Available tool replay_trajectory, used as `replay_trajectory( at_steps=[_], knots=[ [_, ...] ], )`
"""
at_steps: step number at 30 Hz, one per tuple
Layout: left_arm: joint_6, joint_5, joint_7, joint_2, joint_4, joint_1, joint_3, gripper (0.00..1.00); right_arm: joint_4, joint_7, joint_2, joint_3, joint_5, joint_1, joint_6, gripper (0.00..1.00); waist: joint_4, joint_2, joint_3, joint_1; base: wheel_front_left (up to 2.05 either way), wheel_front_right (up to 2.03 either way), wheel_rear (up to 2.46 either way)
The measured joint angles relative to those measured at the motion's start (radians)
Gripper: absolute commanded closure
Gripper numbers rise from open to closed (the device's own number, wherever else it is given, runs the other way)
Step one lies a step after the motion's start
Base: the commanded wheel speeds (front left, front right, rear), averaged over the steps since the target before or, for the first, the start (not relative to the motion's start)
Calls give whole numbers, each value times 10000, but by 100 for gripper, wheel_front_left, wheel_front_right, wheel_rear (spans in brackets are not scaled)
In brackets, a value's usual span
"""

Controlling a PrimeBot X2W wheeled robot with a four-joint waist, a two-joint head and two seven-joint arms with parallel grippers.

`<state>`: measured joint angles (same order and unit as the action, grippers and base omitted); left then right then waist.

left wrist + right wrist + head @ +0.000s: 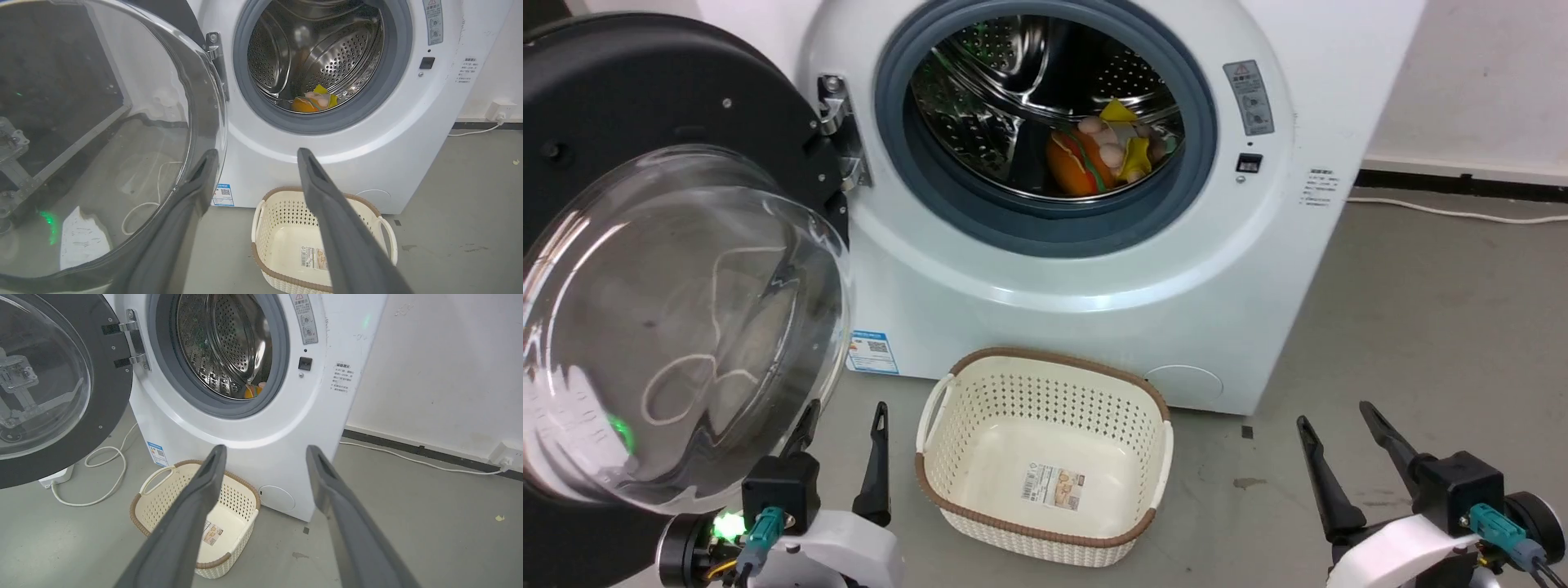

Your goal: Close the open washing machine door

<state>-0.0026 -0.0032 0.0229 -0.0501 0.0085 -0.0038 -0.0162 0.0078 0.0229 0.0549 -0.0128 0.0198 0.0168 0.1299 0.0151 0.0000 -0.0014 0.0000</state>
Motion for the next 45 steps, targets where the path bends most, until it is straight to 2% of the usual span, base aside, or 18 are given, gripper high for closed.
replay_trajectory(
  at_steps=[15, 28, 45],
  knots=[
    [10, -77, 314, -4, 19, 35, -71, 0, -13, 330, 25, 215, 173, 208, 0, 0, 993, 0, -94, 0, 0, 0, 0],
    [215, -188, 617, -2, -307, 391, -12, 0, 251, 639, 345, 794, 284, 89, 0, 0, 1722, 0, 45, 0, 0, 0, 0],
    [270, -397, 986, 0, -405, 575, 13, 0, 334, 993, 418, 1160, 504, 30, 0, 0, 2438, 0, 74, 0, 0, 0, 0]
  ],
)
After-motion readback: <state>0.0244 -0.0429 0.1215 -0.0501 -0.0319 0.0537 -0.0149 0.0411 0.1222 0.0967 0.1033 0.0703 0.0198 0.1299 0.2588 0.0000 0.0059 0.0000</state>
